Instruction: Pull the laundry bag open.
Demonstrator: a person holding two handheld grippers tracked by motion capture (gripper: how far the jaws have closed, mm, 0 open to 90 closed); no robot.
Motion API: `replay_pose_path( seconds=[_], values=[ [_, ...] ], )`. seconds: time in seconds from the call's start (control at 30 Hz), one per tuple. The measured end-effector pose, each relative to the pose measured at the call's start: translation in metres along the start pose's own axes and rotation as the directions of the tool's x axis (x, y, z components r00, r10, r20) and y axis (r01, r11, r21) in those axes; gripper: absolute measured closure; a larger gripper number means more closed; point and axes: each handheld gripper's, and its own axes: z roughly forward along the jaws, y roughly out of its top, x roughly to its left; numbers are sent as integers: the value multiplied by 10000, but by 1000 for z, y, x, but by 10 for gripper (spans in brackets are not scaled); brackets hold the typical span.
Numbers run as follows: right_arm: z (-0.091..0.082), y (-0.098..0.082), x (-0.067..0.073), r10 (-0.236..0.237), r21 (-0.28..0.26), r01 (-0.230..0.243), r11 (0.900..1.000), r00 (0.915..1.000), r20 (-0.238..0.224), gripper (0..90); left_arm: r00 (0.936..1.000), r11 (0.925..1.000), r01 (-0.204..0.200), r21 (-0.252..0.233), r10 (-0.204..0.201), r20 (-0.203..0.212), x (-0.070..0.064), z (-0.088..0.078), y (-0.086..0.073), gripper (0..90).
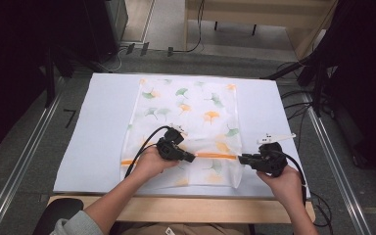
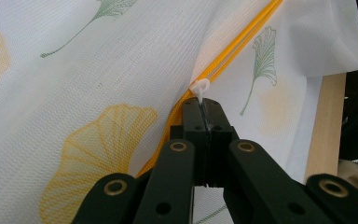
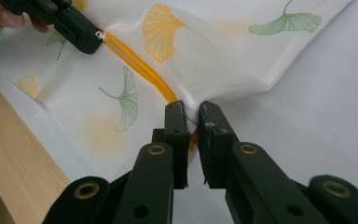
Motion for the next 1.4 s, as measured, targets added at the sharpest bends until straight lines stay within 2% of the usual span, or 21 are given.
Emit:
replay_pose_path(
  seconds=[0.17, 0.53, 0.67, 0.77, 0.87, 0.97, 1.07, 1.2, 1.4],
  values=[
    [0, 0, -1, 29, -2, -29, 10000, 10000, 26, 846, 9999, 9999, -123, -25, 123, -47, -2, -2, 1, 900],
    [1, 0, -1, -15, 65, 15, 10000, 10000, -30, 846, 10000, 9999, -21, 145, 22, -39, 1, 1, 0, 900],
    [1, 0, 0, -15, 107, 15, 9999, 10000, 19, 846, 9993, 9997, -114, 220, 122, -348, -1, -1, 0, 900],
    [1, 0, 0, -4, 132, 3, 9999, 10000, 18, 846, 9986, 9985, -204, 517, 229, -482, 0, -6, -1, 900],
    [1, 0, 0, 3, 123, -3, 9999, 10000, 20, 846, 9988, 9977, -23, 684, 57, -483, 6, -16, -6, 900],
    [2, 0, 1, -63, 144, 62, 9999, 10000, 31, 846, 9988, 9979, 310, 568, -287, -404, 13, -26, -14, 900],
    [3, 1, 1, -39, 175, 39, 9998, 10000, 20, 846, 9984, 9981, 439, 435, -423, -383, 17, -32, -20, 900],
    [5, 1, 2, -92, 226, 91, 9997, 9999, 53, 846, 9986, 9991, 371, 206, -362, -392, 16, -35, -20, 900],
    [5, 1, 1, -51, 235, 49, 9997, 10000, 59, 845, 9988, 9992, 289, 273, -278, -406, 16, -35, -20, 900]
  ],
)
